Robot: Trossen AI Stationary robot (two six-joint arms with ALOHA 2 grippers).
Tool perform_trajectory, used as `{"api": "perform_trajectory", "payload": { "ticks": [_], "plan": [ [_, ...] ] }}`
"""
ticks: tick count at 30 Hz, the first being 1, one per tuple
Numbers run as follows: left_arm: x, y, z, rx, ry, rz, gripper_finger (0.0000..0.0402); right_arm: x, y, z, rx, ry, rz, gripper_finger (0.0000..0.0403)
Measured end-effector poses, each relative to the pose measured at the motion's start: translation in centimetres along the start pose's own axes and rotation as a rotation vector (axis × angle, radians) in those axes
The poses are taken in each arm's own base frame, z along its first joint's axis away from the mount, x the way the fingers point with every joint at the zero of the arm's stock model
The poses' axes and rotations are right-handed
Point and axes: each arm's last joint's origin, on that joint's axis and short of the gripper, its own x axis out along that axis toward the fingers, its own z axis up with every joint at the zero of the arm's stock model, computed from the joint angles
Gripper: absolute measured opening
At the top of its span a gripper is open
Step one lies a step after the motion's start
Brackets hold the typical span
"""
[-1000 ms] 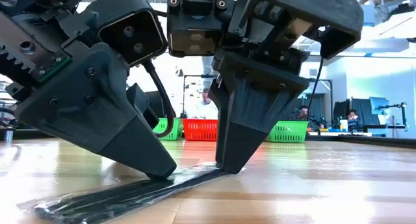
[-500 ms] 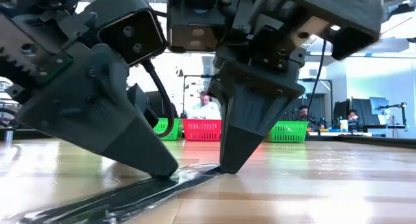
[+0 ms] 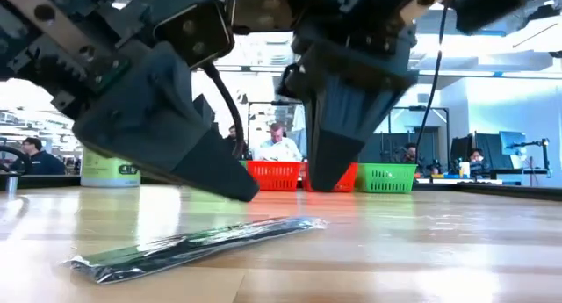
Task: Pick & Place Travel size toiletries
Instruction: Put the black comb into the right red bin
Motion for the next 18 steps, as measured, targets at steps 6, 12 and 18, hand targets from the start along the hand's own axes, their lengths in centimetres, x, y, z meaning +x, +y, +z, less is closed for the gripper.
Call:
{"api": "perform_trajectory", "payload": {
  "ticks": [6,12,18],
  "plan": [
    [0.2,0.2,-0.2,0.003,0.004,0.036,0.0014,-0.6,-0.1,0.1,0.026,0.021,0.008,0.0000],
    [1.7,1.6,-2.1,-0.103,0.061,0.077,0.0002,0.1,0.0,-0.3,0.054,0.037,0.028,0.0019],
    [2.0,1.6,-2.7,-0.108,0.066,0.091,0.0001,1.2,0.7,-1.5,0.068,0.095,0.066,0.0089]
  ]
}}
